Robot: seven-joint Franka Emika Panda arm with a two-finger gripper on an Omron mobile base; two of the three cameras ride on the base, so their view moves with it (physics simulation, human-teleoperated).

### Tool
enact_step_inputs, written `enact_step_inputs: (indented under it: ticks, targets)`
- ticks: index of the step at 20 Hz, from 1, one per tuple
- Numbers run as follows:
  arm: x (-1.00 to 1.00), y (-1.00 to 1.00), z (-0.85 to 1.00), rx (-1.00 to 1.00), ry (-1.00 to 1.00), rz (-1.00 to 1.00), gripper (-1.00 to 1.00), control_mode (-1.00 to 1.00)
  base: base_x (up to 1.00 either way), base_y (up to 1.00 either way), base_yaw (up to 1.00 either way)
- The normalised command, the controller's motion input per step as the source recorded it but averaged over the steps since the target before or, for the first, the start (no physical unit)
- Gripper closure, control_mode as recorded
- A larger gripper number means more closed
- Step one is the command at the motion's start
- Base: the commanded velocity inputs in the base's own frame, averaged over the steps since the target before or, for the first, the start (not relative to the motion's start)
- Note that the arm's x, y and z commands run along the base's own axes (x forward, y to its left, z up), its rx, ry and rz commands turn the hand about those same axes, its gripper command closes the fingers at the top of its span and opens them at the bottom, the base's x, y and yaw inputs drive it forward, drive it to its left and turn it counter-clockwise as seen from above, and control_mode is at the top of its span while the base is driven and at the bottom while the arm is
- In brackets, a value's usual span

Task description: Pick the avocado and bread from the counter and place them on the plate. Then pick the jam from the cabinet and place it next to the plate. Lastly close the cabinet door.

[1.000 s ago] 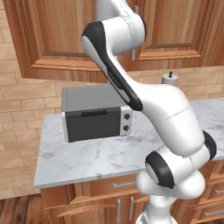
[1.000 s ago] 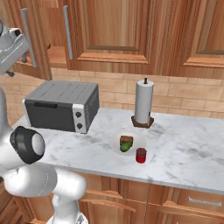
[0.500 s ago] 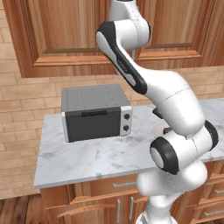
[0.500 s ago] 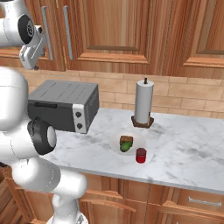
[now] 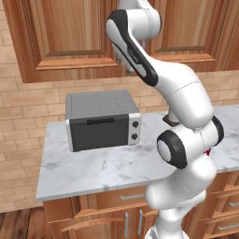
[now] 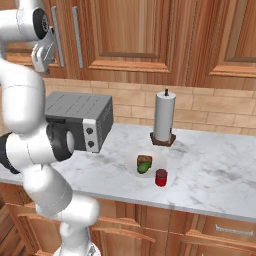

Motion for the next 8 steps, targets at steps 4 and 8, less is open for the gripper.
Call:
enact_step_inputs:
  ticks: [4, 8]
  targets:
    - [0.48, 0.06, -0.23, -0.10, -0.03, 0.10, -1.00, -1.00, 0.00, 0.00, 0.00]
    - [-0.60, 0.05, -0.62, -0.25, -0.24, 0.10, -1.00, -1.00, 0.00, 0.00, 0.00]
